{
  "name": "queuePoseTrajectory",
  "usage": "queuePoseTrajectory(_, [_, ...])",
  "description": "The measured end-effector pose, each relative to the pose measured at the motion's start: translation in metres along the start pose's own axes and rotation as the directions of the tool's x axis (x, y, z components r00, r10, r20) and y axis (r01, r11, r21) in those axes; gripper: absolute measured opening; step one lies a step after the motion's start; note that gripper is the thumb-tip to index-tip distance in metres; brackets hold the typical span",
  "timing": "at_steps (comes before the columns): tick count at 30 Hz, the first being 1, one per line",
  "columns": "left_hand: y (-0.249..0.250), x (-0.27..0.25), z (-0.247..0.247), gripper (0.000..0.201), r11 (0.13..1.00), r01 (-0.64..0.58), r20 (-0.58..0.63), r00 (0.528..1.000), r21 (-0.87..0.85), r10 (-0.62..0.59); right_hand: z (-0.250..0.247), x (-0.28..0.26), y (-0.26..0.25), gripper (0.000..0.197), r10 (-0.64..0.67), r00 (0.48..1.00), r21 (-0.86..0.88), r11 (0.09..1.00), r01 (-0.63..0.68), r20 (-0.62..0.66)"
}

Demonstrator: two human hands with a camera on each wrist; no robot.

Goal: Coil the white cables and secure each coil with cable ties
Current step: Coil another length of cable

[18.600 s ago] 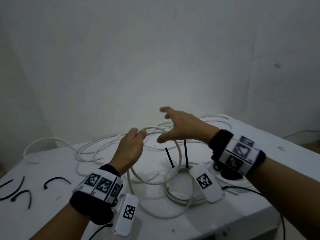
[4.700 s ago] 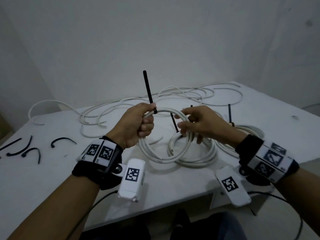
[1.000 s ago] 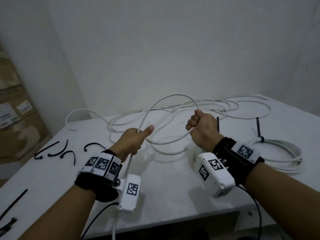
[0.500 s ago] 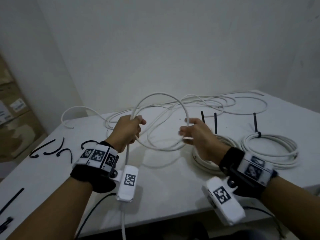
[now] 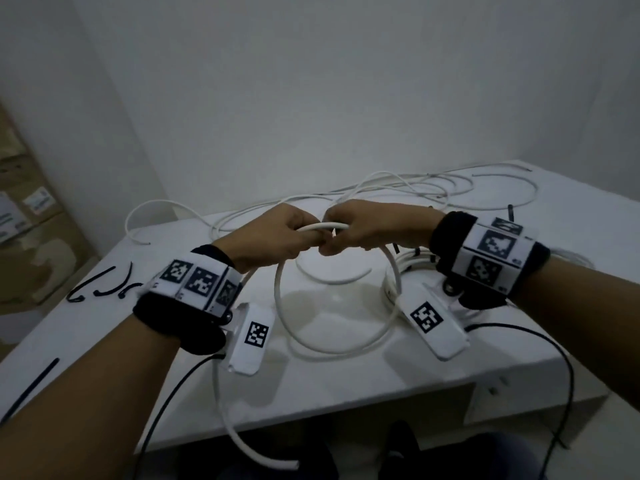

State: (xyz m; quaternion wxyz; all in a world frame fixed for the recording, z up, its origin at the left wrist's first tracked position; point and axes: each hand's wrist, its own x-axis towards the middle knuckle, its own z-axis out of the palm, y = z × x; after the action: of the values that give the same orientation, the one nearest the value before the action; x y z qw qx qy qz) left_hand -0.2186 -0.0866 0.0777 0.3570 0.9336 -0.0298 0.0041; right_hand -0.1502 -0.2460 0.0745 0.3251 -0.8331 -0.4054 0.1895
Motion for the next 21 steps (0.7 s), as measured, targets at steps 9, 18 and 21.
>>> queuePoseTrajectory(9, [-0.034,-0.007,0.002,0.032,0.940,0.053,-0.115,0.989,-0.338,-0.097,0.001,-0.003,0.040,0.031,0.166,0.983,0.449,0.886,-0.117,-0.072])
queuePoseTrajectory(18, [-0.036,0.000,0.020,0.026,0.828,-0.035,-0.393,0.891,-0.560,-0.228,0.027,-0.001,0.051,0.030,0.133,0.985,0.693,0.721,-0.022,-0.107])
queuePoseTrajectory(21, [-0.034,-0.001,0.027,0.026,0.782,-0.048,-0.386,0.887,-0.621,-0.253,0.029,0.001,0.051,0.028,0.149,0.973,0.761,0.647,0.038,-0.176])
